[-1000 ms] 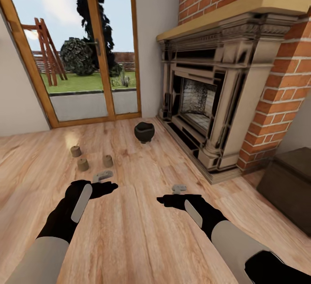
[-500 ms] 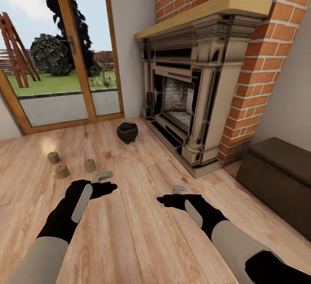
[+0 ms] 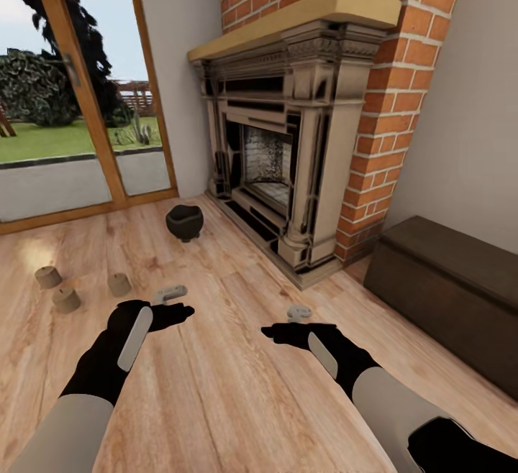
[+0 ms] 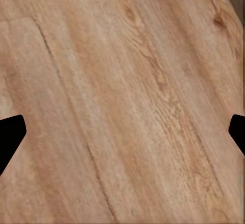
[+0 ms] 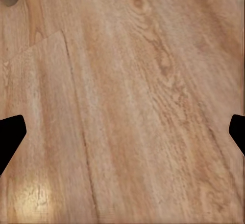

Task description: Place each of the two pumpkins and all three candles from the living room inside a cabinet in the living room (use any cabinet), then make sure every cabinet is closed, and position the cauldron so it is next to a table in the living room.

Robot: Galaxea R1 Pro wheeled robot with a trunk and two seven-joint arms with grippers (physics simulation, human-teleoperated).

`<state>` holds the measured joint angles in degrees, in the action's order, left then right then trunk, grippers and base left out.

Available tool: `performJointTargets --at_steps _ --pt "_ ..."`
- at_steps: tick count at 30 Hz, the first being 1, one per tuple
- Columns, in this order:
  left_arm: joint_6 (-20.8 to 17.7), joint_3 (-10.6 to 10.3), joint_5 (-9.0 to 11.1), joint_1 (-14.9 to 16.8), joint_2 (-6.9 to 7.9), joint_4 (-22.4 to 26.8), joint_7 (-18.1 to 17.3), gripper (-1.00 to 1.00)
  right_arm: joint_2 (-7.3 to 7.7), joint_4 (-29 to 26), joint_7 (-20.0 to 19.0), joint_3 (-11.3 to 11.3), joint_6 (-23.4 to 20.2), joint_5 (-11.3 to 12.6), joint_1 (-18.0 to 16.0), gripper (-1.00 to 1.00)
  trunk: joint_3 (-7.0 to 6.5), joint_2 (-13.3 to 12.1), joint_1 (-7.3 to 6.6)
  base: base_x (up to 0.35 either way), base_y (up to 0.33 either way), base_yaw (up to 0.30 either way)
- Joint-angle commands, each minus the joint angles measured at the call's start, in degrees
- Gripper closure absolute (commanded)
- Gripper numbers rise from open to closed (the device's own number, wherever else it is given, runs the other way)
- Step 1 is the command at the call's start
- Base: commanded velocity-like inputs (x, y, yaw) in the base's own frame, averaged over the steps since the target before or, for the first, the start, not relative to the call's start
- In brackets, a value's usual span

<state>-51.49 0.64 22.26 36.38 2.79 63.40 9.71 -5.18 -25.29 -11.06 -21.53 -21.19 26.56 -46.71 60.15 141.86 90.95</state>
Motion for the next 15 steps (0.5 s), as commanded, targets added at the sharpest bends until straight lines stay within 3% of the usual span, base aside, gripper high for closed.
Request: performJointTargets --at_steps 1,15 --pt "-0.2 0.06 0.64 0.01 0.02 0.06 0.49 -1.0 0.01 -0.02 -0.01 -0.17 0.02 0.15 -0.05 -1.0 0.1 0.02 -0.01 0.0 0.172 -0.251" --pt "-0.19 0.11 0.69 0.01 -0.06 0.06 0.33 -1.0 0.17 -0.02 -0.18 -0.1 1.88 0.16 -0.05 -1.0 0.78 0.02 -0.01 0.0 0.269 -0.249"
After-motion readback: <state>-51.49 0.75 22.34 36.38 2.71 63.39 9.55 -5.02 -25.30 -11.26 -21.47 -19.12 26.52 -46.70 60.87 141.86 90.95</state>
